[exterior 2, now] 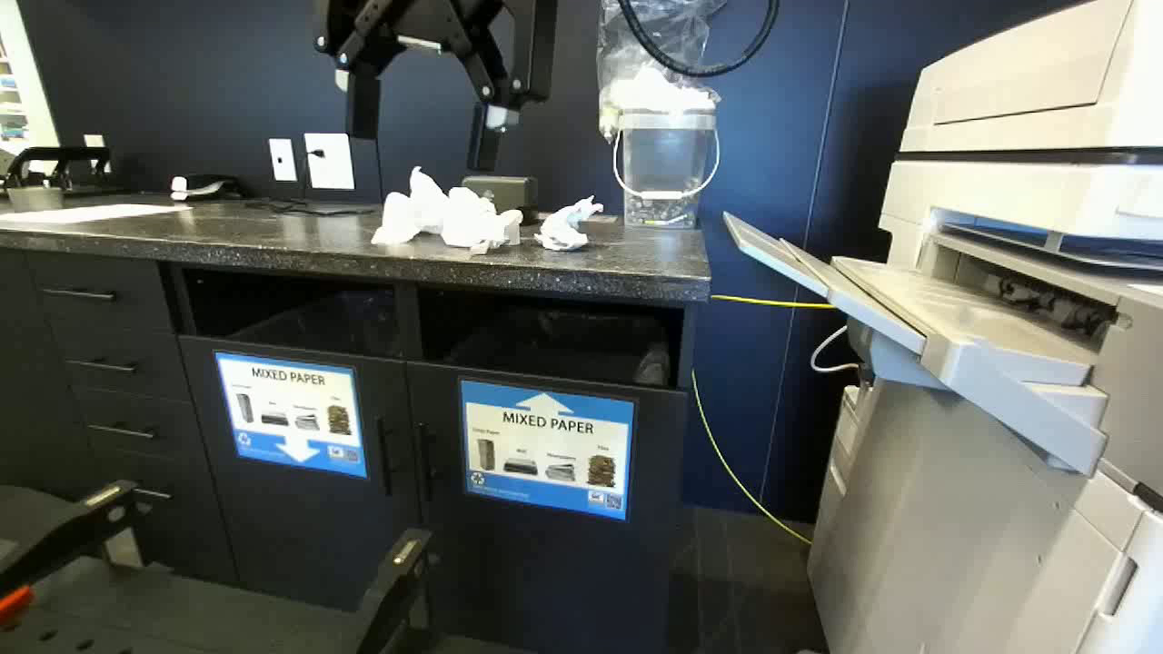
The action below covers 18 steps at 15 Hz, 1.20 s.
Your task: Throw two of the papers on the countertop into the bin on the right
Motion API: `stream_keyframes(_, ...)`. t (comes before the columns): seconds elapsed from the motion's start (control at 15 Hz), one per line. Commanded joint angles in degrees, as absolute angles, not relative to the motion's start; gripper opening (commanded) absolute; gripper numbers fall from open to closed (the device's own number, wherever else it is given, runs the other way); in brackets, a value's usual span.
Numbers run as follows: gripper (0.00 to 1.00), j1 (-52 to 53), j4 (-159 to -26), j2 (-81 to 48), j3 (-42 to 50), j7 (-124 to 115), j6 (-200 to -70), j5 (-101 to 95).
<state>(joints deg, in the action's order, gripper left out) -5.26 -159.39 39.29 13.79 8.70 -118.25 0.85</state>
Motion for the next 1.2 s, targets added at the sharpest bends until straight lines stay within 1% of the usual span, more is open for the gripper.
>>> stream_keyframes(0.0,1.0,-6.25,-159.3,39.14,12.82,9.29,-118.13,1.56)
stream_keyframes(0.4,1.0,-6.11,-158.75,38.68,12.73,9.16,-118.21,1.7)
stream_keyframes(0.8,1.0,-2.86,-145.15,26.65,11.89,7.9,-118.26,7.02)
stream_keyframes(1.07,1.0,0.1,-132.18,14.39,12.11,7.59,-116.75,11.14)
stream_keyframes(1.13,1.0,-0.6,-128.97,11.13,10.74,7.19,-115.8,12.66)
